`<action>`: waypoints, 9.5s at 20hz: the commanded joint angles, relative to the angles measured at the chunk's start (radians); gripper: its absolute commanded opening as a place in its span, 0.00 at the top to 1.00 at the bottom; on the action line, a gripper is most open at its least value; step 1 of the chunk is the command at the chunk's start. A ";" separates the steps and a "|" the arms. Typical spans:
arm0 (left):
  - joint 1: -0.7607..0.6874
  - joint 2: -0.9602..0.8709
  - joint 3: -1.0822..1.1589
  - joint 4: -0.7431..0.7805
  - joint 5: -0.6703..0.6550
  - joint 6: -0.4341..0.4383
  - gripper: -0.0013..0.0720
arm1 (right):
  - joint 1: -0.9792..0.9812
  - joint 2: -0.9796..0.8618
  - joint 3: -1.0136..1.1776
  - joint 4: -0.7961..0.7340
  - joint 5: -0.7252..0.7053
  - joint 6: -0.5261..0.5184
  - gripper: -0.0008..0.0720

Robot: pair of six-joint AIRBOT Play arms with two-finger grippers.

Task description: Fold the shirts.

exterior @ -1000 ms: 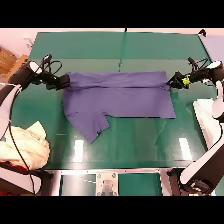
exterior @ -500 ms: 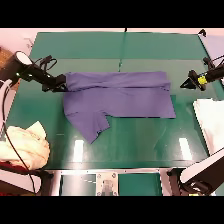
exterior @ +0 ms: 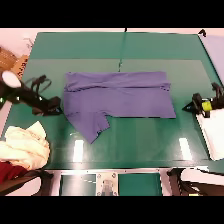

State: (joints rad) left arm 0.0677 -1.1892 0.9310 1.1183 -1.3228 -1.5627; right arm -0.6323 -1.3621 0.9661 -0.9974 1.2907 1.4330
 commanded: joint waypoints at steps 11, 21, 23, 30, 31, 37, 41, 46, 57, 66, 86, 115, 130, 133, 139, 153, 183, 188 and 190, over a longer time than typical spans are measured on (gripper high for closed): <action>-0.249 0.048 -0.425 -0.269 0.540 -0.111 0.16 | 0.142 0.022 -0.298 0.247 -0.440 -0.004 0.47; -0.246 -0.001 -0.318 -0.444 0.514 0.128 0.95 | 0.162 -0.014 -0.277 0.264 -0.432 -0.011 0.81; -0.246 0.013 -0.274 -0.367 0.447 0.114 0.95 | 0.162 -0.013 -0.261 0.261 -0.389 -0.051 0.96; -0.246 0.192 -0.204 -0.133 0.202 0.011 0.95 | 0.111 0.053 -0.220 0.151 -0.224 -0.053 0.96; -0.246 0.222 -0.204 -0.116 0.176 -0.006 0.95 | 0.089 0.082 -0.219 0.146 -0.208 -0.053 0.96; -0.246 0.274 -0.118 -0.102 0.108 -0.019 0.95 | 0.030 0.166 -0.217 0.157 -0.123 -0.053 0.96; -0.246 0.233 -0.022 -0.021 0.157 -0.019 0.95 | 0.071 0.162 -0.140 0.205 -0.183 -0.053 0.96; -0.246 0.015 0.174 0.026 0.251 0.000 0.95 | 0.167 0.011 0.095 0.206 -0.251 -0.026 0.96; -0.246 -0.587 0.717 0.061 0.413 0.059 0.95 | 0.261 -0.550 0.591 0.304 -0.297 -0.012 0.96; -0.174 -0.624 0.927 0.172 0.308 0.023 0.24 | 0.129 -0.598 0.794 0.213 -0.102 -0.084 0.29; -0.276 -0.646 0.938 -0.105 0.184 0.078 0.95 | 0.166 -0.803 0.968 0.366 0.200 -0.098 0.96; -0.350 -0.744 1.148 -0.148 0.028 0.044 0.95 | 0.469 -0.308 1.010 0.488 0.309 -0.080 0.96; -0.039 -0.631 1.146 -0.077 -0.150 0.185 0.95 | 1.223 -0.663 0.864 0.474 -0.488 -0.078 0.29; -0.039 -0.631 1.146 -0.077 -0.151 0.185 0.95 | 1.060 -0.623 0.869 0.473 -0.332 -0.048 0.29; -0.039 -0.631 1.146 -0.056 -0.151 0.183 0.95 | 0.653 -0.584 0.862 0.332 0.002 0.024 0.29; -0.039 -0.631 1.146 0.263 -0.180 0.023 0.95 | 0.729 -0.649 0.609 0.403 -0.210 0.029 0.22; -0.039 -0.631 1.051 0.255 -0.207 0.026 0.95 | -0.293 -0.235 1.046 0.057 0.252 0.260 0.96; -0.039 -0.631 1.051 0.231 -0.208 0.026 0.95 | -0.311 -0.204 1.035 -0.284 0.455 0.332 0.96; -0.039 -0.631 1.051 0.217 -0.208 0.027 0.95 | -0.311 -0.195 1.020 -0.386 0.537 0.354 0.96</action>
State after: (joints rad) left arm 0.0284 -1.8206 1.9839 1.3533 -1.5303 -1.5375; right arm -0.9344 -1.5726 1.9995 -1.1759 1.6901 1.7397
